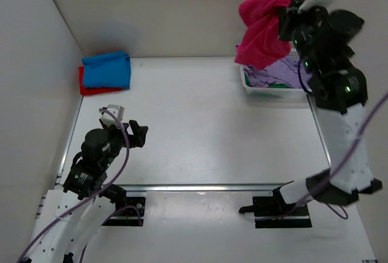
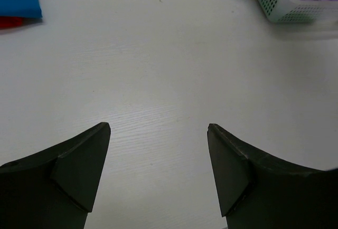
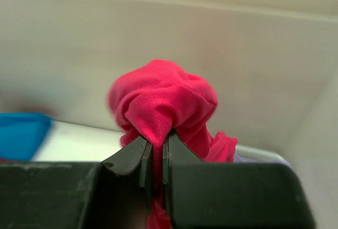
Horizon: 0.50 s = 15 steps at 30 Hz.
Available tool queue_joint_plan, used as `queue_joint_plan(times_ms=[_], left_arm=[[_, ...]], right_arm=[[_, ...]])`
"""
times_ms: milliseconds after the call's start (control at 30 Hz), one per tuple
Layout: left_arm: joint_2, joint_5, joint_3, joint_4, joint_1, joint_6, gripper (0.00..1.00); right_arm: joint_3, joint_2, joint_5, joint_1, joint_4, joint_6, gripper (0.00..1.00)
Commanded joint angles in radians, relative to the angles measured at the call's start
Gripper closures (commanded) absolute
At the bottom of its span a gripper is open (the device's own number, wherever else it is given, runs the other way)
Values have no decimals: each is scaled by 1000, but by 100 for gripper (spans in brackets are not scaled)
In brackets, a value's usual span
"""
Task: Fold and stack the t-shirts
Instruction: Grab crumpled tshirt from bin with the right arm, then move the tshirt to the center of the board
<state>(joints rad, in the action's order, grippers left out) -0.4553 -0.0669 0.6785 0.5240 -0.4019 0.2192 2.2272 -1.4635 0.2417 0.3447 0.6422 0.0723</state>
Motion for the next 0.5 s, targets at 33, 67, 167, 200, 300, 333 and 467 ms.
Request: queue_joint_plan(times_ms=[33,67,167,200,300,333,467], left_arm=[[53,-63,84,47,15,31,15],[75,-76,98,51,21,48,15],[124,-106,142,67,40,55,14],[139,-108,150,74,43,55,15],[158,-100,168,94,64,48,15],[153,-99,170,102,63,45,15],[172,-79,142,102,86,51,15]], right_arm=[[-109,112,104,138,-33,-6,100],[-160,142,87,155,-45,-34,100],[-361,222,56,175,-136,-96,100],[-444,239,45,177,-172,-123,100],[-598,227,-37,183,-274,-192,100],[-618,210,-41,189,-286,-207,100],[-741,79,-3,318,-401,-244,100]])
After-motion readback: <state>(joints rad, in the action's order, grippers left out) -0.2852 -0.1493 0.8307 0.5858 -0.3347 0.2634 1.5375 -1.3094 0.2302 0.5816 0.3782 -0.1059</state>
